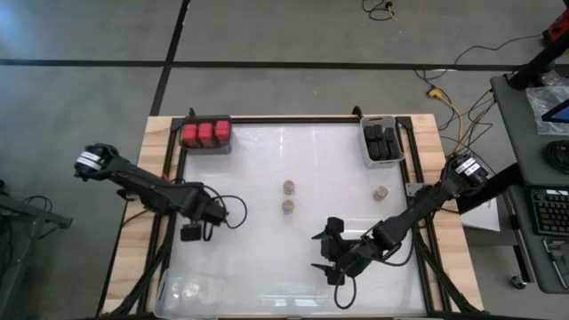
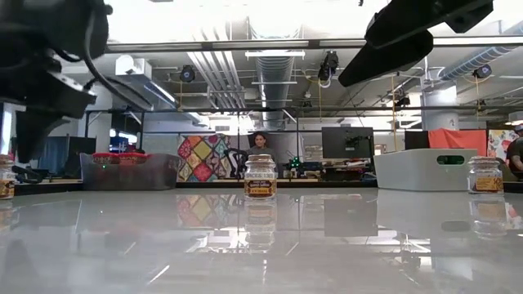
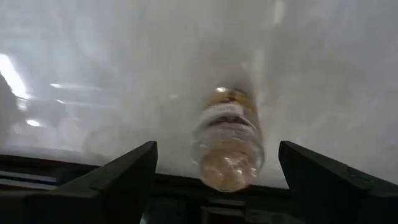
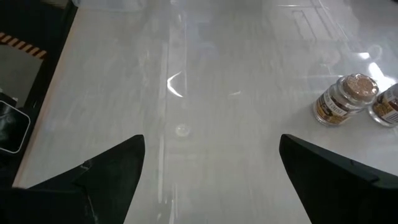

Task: Sort spices by type
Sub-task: Put the brown seasoning bottle into the transparent bin

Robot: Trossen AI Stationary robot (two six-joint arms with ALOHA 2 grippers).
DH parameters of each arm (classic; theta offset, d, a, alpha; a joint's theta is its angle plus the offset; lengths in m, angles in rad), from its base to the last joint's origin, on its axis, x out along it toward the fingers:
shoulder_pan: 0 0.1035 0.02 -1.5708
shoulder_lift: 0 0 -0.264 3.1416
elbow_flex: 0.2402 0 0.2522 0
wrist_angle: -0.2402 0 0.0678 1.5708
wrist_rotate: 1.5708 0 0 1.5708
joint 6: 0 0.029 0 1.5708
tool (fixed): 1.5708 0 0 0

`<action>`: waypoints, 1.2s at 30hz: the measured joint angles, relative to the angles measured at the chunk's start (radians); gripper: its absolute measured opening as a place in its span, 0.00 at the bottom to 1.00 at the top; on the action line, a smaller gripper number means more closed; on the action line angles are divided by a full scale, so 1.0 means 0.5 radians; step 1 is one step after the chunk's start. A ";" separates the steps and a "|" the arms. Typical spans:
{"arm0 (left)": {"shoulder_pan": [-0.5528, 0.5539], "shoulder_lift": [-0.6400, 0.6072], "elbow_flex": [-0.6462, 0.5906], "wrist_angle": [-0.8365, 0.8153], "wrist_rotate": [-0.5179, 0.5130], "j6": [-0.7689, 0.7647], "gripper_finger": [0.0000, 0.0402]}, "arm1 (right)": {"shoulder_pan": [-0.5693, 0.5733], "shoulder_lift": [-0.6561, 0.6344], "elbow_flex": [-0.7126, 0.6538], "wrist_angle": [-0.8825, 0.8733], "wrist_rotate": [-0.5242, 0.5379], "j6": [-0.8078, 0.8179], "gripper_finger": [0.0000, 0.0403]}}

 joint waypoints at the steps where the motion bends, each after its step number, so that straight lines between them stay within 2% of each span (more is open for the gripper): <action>1: 0.014 0.020 -0.005 0.005 0.047 0.012 0.79 | 0.000 0.000 0.000 0.000 0.000 0.000 0.90; 4: 0.036 0.076 -0.024 0.029 0.150 0.013 0.78 | 0.000 0.000 -0.001 -0.001 0.000 -0.001 0.90; 16: 0.090 0.142 -0.049 0.104 0.188 -0.199 0.63 | 0.000 0.000 -0.002 -0.001 0.001 0.001 0.90; 30: 0.118 0.124 -0.091 0.161 0.194 -0.270 0.57 | 0.001 0.000 -0.002 -0.002 0.001 0.056 0.90; 36: 0.118 0.124 -0.088 0.162 0.202 -0.228 0.44 | 0.001 0.000 -0.002 -0.002 0.001 0.056 0.90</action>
